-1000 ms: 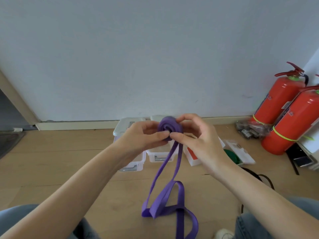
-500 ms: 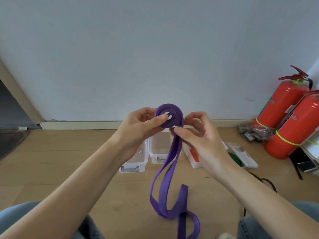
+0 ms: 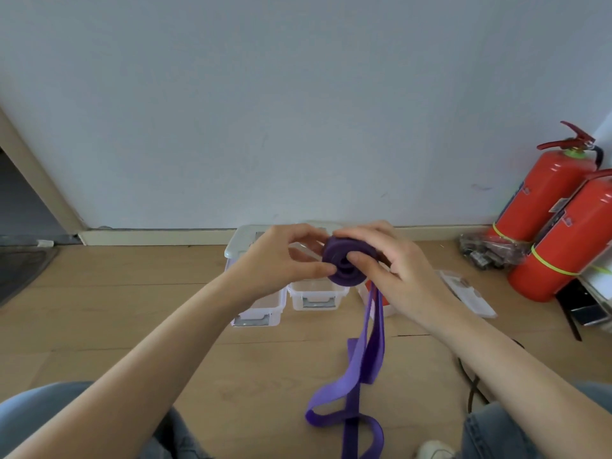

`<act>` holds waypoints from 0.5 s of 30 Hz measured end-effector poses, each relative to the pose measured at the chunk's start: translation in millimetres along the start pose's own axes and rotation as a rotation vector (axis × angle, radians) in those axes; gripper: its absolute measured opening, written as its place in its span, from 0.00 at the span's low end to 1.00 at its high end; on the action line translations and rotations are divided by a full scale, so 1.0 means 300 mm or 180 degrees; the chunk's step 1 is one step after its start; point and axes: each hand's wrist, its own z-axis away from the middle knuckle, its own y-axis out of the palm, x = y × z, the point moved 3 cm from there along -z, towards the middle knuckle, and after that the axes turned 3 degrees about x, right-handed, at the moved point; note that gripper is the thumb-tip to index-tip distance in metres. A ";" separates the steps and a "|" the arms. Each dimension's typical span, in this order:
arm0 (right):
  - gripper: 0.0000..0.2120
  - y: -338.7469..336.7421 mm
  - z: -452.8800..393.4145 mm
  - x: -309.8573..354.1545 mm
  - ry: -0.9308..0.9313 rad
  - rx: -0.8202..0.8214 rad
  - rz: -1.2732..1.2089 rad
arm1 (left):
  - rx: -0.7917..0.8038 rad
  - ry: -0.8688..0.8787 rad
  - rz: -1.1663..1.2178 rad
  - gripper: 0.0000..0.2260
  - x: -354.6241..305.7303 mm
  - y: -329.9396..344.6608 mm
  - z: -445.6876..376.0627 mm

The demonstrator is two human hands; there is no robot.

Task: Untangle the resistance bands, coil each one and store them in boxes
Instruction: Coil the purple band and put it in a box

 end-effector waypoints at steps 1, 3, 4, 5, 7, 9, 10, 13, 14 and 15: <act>0.15 0.005 0.004 0.002 -0.0039 0.0090 -0.0004 | 0.0060 -0.0050 -0.0025 0.15 0.002 0.005 0.003; 0.15 0.010 0.009 0.008 -0.0104 0.0211 0.0009 | 0.0147 -0.0101 -0.0040 0.14 0.009 0.013 0.007; 0.15 0.008 0.007 0.009 -0.0124 0.0216 -0.0013 | 0.0137 -0.0111 0.0007 0.13 0.011 0.015 0.006; 0.15 0.004 0.004 0.009 -0.0126 0.0182 -0.0081 | 0.0089 -0.0106 0.0093 0.12 0.012 0.017 0.006; 0.16 -0.007 0.000 0.003 0.0003 -0.0007 -0.0520 | -0.0097 -0.0002 0.0304 0.11 0.009 0.013 0.006; 0.17 -0.016 -0.002 -0.008 0.0342 -0.0274 -0.1368 | -0.0252 0.0130 0.0546 0.12 0.001 0.000 0.005; 0.18 -0.016 -0.002 -0.013 0.0502 -0.0383 -0.1766 | -0.0283 0.0186 0.0729 0.12 -0.002 -0.008 0.005; 0.19 -0.007 -0.001 -0.023 0.0673 -0.0536 -0.2394 | -0.0172 0.0218 0.1722 0.16 0.000 -0.019 -0.001; 0.18 -0.007 -0.002 -0.021 0.0652 -0.0534 -0.2501 | -0.0108 0.0189 0.2059 0.17 0.005 -0.014 -0.003; 0.16 -0.009 -0.004 -0.020 0.0628 -0.0520 -0.2570 | -0.0059 0.0133 0.2261 0.17 0.012 -0.005 -0.005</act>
